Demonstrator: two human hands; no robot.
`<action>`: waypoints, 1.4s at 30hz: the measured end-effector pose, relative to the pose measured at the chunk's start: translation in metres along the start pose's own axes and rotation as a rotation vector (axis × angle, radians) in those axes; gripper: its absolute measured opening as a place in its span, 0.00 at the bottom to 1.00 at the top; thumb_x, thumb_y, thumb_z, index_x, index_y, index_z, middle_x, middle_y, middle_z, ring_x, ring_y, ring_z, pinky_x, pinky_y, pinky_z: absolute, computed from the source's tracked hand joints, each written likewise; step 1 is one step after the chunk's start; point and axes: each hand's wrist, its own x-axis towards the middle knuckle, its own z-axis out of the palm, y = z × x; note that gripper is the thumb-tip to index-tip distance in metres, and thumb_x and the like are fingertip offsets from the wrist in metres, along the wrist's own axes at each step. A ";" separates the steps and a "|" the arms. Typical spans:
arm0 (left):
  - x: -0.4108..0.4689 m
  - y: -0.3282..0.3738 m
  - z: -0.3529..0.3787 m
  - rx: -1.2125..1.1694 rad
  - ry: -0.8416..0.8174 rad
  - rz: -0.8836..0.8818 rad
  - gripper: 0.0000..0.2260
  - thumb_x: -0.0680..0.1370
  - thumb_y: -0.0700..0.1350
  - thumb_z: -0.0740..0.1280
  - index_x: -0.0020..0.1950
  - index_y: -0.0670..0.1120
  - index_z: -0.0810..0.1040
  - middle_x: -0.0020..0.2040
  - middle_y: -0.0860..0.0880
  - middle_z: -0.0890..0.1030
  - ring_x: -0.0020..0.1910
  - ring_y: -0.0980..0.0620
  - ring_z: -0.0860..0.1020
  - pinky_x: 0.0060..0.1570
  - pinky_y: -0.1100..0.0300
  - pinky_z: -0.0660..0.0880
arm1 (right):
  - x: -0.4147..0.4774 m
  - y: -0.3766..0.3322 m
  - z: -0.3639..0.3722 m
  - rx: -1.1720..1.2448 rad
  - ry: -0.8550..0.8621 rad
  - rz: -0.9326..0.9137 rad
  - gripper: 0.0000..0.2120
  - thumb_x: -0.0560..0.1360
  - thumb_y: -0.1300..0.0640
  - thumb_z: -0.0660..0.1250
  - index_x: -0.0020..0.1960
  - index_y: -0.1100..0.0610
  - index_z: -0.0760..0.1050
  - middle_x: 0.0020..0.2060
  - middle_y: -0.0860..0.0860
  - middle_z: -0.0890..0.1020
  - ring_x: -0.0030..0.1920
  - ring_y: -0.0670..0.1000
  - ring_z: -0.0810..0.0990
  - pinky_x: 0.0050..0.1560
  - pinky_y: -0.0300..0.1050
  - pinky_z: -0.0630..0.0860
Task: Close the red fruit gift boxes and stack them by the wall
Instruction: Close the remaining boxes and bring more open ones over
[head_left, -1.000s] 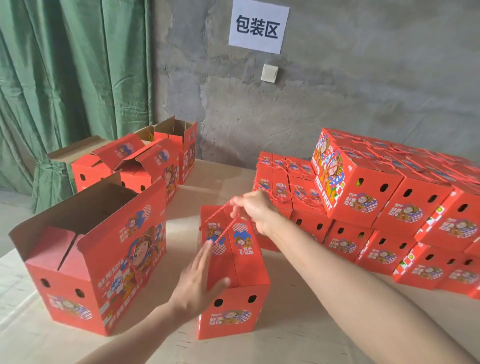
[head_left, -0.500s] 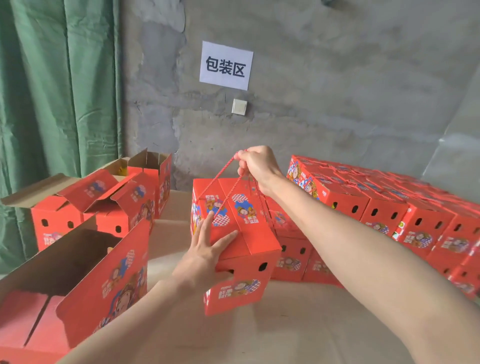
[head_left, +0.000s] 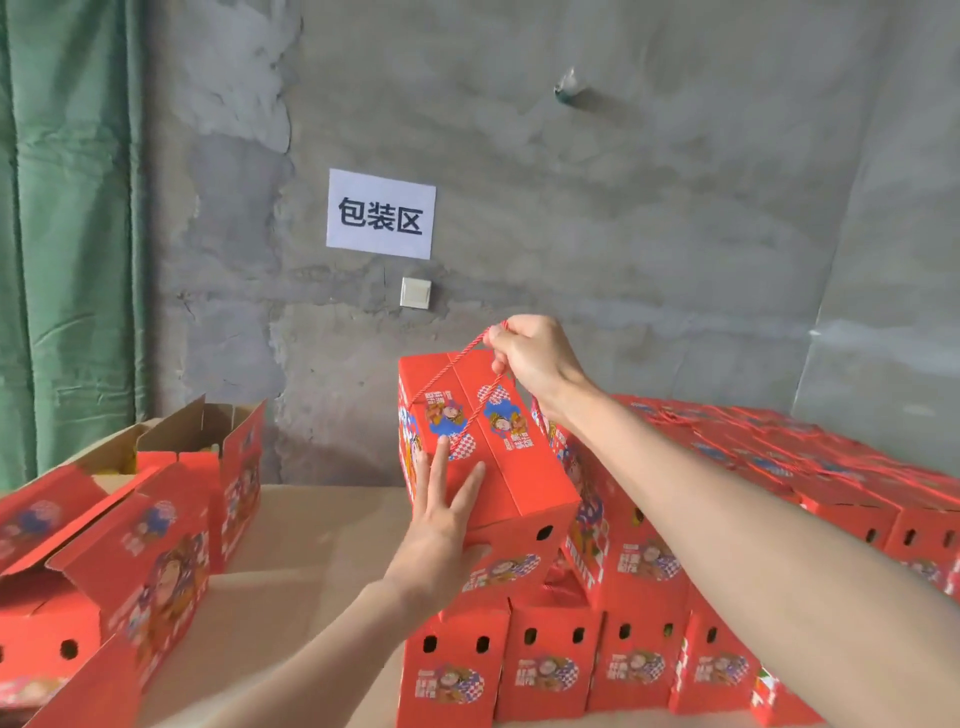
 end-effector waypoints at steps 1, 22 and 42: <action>0.015 -0.005 0.010 0.002 -0.004 0.011 0.40 0.74 0.40 0.71 0.77 0.54 0.49 0.70 0.57 0.25 0.68 0.52 0.22 0.73 0.53 0.46 | 0.011 0.013 -0.003 -0.029 0.011 -0.003 0.13 0.76 0.62 0.62 0.35 0.68 0.75 0.26 0.55 0.75 0.33 0.53 0.74 0.39 0.47 0.70; 0.083 -0.078 0.115 0.085 -0.388 -0.186 0.24 0.83 0.46 0.54 0.78 0.53 0.52 0.78 0.55 0.52 0.76 0.52 0.57 0.72 0.54 0.57 | 0.030 0.285 0.060 -1.189 -0.325 -0.165 0.43 0.78 0.60 0.60 0.73 0.35 0.30 0.75 0.61 0.36 0.72 0.72 0.34 0.68 0.72 0.41; -0.035 -0.098 -0.042 0.361 -0.053 -0.462 0.10 0.80 0.43 0.58 0.53 0.48 0.78 0.47 0.49 0.82 0.47 0.47 0.79 0.45 0.56 0.74 | -0.074 0.209 0.190 -0.260 -0.595 -0.287 0.22 0.78 0.58 0.60 0.71 0.59 0.66 0.73 0.59 0.63 0.74 0.54 0.60 0.71 0.40 0.55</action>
